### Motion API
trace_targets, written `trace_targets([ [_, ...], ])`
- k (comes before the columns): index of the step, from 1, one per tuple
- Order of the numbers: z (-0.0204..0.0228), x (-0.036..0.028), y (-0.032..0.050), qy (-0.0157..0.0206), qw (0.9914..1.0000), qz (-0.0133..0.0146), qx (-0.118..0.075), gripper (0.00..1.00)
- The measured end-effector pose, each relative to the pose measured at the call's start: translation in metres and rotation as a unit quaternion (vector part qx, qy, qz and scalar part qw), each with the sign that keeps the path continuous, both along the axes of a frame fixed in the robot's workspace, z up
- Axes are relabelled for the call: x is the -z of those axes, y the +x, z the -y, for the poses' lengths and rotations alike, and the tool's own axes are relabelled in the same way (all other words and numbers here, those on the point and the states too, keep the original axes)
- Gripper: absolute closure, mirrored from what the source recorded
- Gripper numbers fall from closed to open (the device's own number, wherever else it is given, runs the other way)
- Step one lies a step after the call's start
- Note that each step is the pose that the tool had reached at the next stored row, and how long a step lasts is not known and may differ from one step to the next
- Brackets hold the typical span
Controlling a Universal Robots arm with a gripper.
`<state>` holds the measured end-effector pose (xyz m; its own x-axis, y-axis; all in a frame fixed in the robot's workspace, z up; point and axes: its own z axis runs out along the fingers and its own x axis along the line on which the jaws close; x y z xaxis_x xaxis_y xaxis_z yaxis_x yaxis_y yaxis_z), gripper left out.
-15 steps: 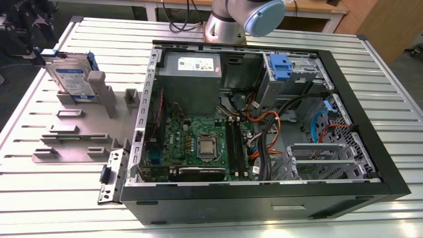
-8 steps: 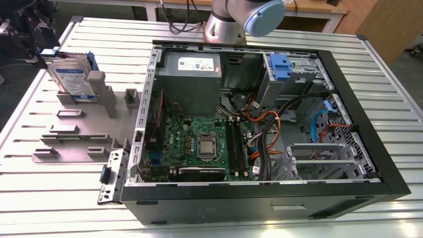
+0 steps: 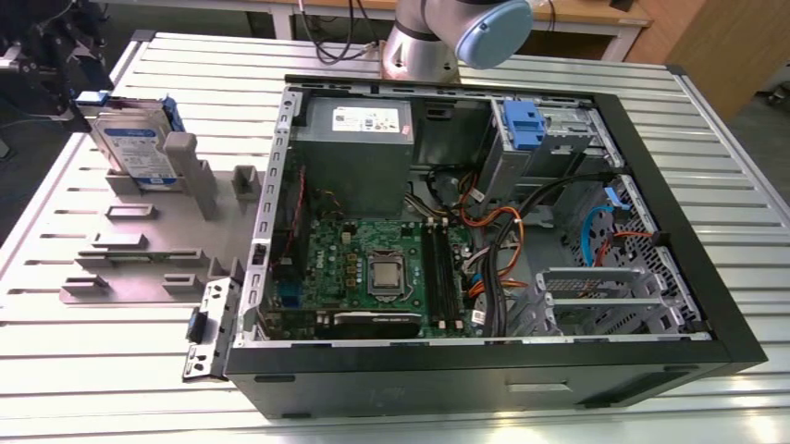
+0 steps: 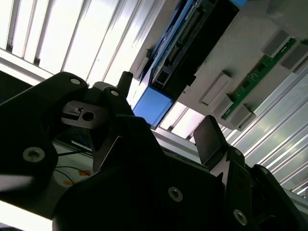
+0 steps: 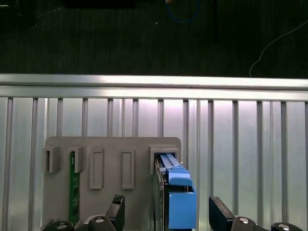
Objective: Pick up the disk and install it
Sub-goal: 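Pick up the disk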
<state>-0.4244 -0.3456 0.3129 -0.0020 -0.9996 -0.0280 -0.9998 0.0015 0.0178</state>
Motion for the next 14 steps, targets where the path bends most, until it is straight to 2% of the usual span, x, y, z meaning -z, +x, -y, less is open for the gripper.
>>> trace_targets([
  [5, 0.0000, 0.0004, 0.0000, 0.0000, 1.00000, 0.0001, 0.000, 0.22],
  [11, 0.0000, 0.0020, -0.0005, 0.0000, 1.00000, 0.0019, 0.000, 0.22],
  [13, 0.0000, 0.0030, -0.0006, 0.0000, 1.00000, 0.0022, 0.000, 0.24],
  [14, -0.0001, 0.0035, -0.0008, -0.0001, 1.00000, 0.0023, 0.000, 0.31],
])
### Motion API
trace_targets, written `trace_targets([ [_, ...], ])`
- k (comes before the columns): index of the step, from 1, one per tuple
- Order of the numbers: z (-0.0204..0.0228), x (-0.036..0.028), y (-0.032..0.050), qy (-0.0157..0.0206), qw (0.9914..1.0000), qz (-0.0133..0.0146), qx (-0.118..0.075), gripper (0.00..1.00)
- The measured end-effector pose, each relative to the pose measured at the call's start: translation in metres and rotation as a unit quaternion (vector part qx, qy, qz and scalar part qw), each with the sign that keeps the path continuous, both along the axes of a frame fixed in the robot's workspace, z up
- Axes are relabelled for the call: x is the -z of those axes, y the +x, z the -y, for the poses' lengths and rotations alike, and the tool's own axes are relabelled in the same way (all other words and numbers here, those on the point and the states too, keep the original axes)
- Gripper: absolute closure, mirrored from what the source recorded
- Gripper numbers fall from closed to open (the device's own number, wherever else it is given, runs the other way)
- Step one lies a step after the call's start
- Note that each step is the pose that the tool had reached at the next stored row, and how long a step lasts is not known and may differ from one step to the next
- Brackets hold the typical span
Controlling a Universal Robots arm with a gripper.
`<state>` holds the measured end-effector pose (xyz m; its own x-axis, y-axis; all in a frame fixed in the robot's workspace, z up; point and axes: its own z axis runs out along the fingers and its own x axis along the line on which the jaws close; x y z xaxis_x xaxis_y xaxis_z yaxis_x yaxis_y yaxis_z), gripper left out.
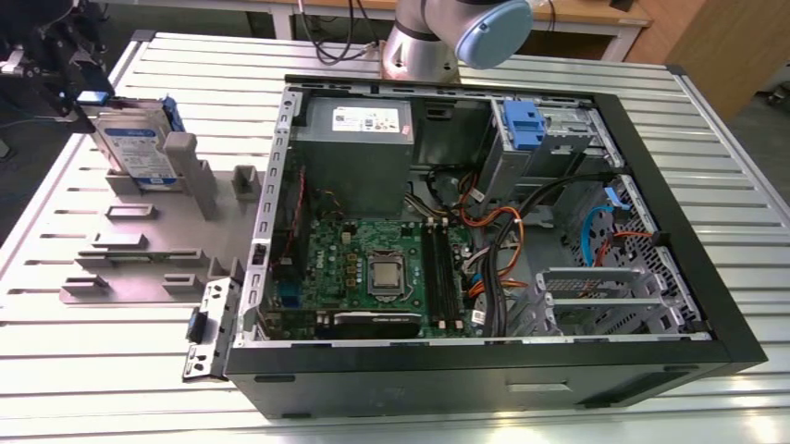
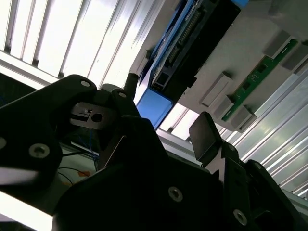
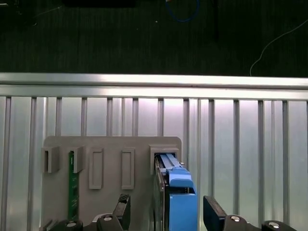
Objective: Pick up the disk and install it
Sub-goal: 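Pick up the disk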
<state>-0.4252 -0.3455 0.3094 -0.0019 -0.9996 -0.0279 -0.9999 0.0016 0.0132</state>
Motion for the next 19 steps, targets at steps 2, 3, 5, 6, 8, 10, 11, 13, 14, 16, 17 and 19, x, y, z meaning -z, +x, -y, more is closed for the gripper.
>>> trace_targets([
  [2, -0.0004, 0.0012, -0.0009, 0.0000, 1.00000, 0.0003, 0.000, 0.31],
  [3, -0.0010, 0.0020, -0.0013, 0.0000, 1.00000, 0.0005, 0.000, 0.31],
  [5, -0.0035, 0.0033, -0.0016, -0.0001, 1.00000, 0.0004, -0.001, 0.31],
  [6, -0.0051, 0.0041, -0.0017, 0.0000, 1.00000, 0.0006, -0.002, 0.31],
  [8, -0.0072, 0.0058, -0.0025, 0.0001, 1.00000, 0.0007, -0.002, 0.31],
  [10, -0.0078, 0.0073, -0.0038, -0.0001, 1.00000, 0.0006, -0.002, 0.31],
  [11, -0.0078, 0.0083, -0.0045, 0.0000, 1.00000, 0.0007, -0.002, 0.31],
  [13, -0.0079, 0.0104, -0.0054, 0.0006, 1.00000, 0.0008, -0.002, 0.31],
  [14, -0.0079, 0.0113, -0.0056, 0.0014, 1.00000, 0.0008, -0.002, 0.31],
  [16, -0.0080, 0.0131, -0.0059, 0.0025, 1.00000, 0.0008, -0.002, 0.31],
  [17, -0.0081, 0.0139, -0.0060, 0.0027, 0.99999, 0.0008, -0.002, 0.32],
  [19, -0.0081, 0.0160, -0.0061, 0.0030, 0.99999, 0.0009, -0.002, 0.38],
])
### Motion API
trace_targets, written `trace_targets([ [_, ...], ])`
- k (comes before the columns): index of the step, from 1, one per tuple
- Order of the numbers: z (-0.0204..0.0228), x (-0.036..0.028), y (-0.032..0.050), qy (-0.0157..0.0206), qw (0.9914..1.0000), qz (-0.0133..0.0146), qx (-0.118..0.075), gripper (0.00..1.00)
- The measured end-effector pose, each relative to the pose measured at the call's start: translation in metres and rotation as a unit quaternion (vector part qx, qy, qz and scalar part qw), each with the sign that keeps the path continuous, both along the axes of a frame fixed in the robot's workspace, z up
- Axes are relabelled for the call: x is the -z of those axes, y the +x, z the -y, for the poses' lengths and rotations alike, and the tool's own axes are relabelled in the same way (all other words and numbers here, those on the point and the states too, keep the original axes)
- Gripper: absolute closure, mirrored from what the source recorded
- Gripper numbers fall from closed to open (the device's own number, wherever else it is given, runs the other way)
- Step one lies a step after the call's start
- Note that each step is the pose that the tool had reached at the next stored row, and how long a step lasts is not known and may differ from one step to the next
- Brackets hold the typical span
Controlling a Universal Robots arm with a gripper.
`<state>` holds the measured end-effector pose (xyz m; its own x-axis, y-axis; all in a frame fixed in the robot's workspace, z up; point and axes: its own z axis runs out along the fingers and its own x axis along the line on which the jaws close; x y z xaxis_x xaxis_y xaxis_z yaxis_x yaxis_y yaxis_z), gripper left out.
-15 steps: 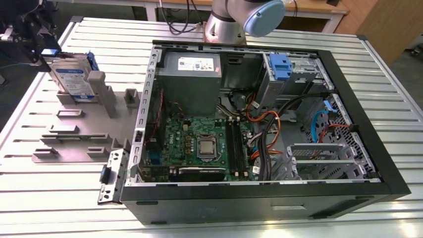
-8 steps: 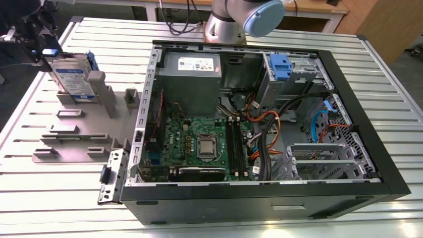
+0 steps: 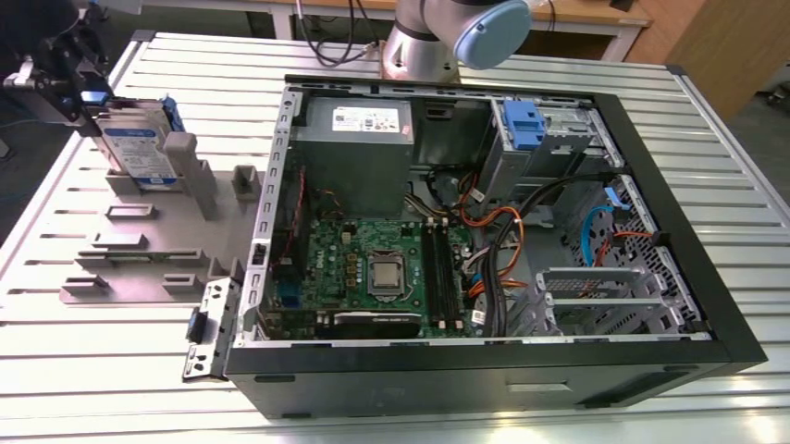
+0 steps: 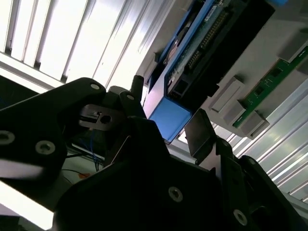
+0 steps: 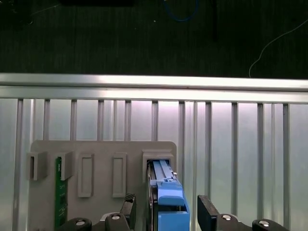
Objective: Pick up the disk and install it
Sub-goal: 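Pick up the disk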
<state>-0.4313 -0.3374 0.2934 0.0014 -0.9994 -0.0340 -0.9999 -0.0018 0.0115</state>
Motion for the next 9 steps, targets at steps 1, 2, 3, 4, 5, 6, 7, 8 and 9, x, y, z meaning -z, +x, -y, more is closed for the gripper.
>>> trace_targets([
  [1, 0.0000, 0.0009, 0.0000, 0.0000, 1.00000, 0.0000, 0.000, 0.38],
  [2, 0.0000, 0.0017, 0.0000, 0.0000, 1.00000, -0.0001, 0.000, 0.38],
  [3, 0.0000, 0.0024, 0.0000, 0.0001, 1.00000, 0.0000, 0.000, 0.38],
  [4, -0.0001, 0.0031, 0.0000, 0.0001, 1.00000, 0.0000, 0.000, 0.40],
  [5, -0.0001, 0.0037, 0.0000, 0.0001, 1.00000, 0.0000, 0.000, 0.40],
  [6, -0.0001, 0.0042, 0.0000, 0.0001, 1.00000, 0.0000, 0.000, 0.47],
  [7, -0.0001, 0.0046, 0.0000, 0.0001, 1.00000, -0.0001, 0.000, 0.47],
  [8, -0.0001, 0.0051, 0.0000, 0.0001, 1.00000, -0.0001, 0.000, 0.47],
  [9, -0.0001, 0.0056, 0.0000, 0.0001, 1.00000, -0.0001, 0.000, 0.47],
])
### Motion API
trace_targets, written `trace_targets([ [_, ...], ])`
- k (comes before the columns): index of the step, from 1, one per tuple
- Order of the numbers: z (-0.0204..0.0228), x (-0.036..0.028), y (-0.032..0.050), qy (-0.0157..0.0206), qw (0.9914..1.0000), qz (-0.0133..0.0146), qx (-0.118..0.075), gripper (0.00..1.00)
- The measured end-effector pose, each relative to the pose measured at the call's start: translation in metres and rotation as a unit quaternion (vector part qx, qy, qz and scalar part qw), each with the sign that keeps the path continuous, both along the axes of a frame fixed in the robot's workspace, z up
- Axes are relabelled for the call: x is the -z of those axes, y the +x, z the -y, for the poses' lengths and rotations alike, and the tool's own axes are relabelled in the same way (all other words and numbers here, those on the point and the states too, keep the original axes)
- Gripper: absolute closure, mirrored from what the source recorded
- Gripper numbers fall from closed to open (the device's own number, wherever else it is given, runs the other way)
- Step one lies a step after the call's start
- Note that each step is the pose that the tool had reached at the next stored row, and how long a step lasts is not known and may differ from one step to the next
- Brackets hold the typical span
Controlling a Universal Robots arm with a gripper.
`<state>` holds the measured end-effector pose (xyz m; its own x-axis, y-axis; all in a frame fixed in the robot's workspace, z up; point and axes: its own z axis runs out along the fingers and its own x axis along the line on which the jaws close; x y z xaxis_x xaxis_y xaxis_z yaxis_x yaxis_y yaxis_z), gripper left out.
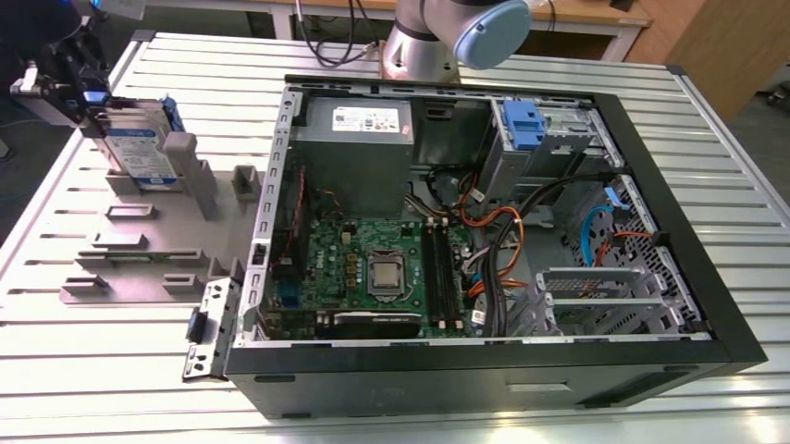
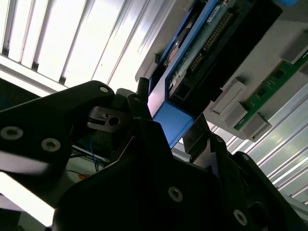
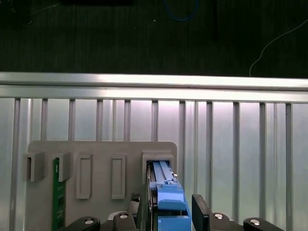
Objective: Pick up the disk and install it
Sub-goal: 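Pick up the disk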
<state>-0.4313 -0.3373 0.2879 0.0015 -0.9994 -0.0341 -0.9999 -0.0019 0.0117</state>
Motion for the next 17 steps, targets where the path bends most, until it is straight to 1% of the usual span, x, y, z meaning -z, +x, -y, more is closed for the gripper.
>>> trace_targets([
  [3, 0.0000, 0.0008, 0.0000, 0.0000, 1.00000, -0.0001, 0.000, 0.48],
  [4, 0.0000, 0.0010, 0.0000, 0.0000, 1.00000, 0.0000, 0.000, 0.55],
  [11, 0.0000, 0.0013, 0.0000, 0.0000, 1.00000, 0.0002, 0.000, 0.55],
  [14, 0.0002, 0.0010, -0.0001, -0.0001, 1.00000, 0.0014, 0.000, 0.55],
  [17, 0.0001, -0.0009, -0.0003, -0.0002, 1.00000, 0.0027, 0.000, 0.55],
])
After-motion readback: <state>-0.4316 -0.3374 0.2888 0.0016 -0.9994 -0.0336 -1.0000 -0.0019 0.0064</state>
